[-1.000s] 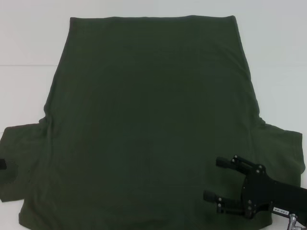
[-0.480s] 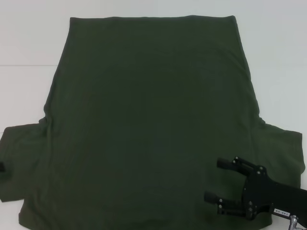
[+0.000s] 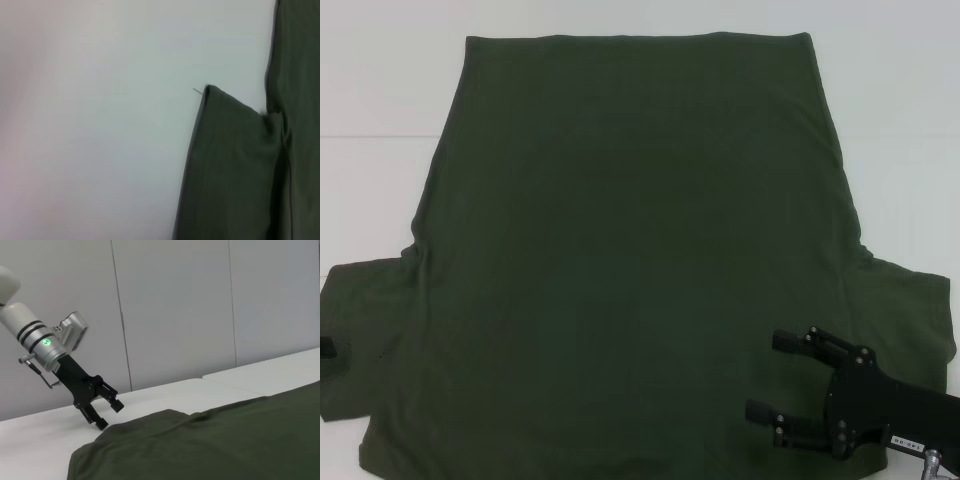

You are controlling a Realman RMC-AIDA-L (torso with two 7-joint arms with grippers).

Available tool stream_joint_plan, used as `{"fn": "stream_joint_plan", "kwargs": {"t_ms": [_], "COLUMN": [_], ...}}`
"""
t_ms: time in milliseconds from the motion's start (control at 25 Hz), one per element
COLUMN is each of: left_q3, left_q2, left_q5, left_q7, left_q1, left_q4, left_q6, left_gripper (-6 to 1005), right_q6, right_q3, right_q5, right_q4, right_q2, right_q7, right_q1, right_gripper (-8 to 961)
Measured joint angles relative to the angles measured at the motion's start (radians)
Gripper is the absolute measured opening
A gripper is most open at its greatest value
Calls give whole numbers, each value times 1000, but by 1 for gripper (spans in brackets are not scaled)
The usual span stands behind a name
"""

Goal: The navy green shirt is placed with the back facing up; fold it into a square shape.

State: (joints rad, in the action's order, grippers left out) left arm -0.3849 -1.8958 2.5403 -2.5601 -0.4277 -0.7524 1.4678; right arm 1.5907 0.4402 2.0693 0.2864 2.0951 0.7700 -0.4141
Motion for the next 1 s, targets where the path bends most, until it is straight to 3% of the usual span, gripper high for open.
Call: {"fn": "stream_joint_plan", "kwargs": {"t_ms": [1000], "left_q3": [-1], "left_q2": [-1], "left_q5": [-1], "left_q7": [-20], "left_q1": [-31], "left_q4": [47], "left_q6": [-2], "left_gripper": [882], "right_q6": [0], "right_q3": [2], "right_q5": [0], "right_q4": [-3], "right_q2": [0], "right_q7": [0], "right_q1": [-3], "right_gripper": [944]}}
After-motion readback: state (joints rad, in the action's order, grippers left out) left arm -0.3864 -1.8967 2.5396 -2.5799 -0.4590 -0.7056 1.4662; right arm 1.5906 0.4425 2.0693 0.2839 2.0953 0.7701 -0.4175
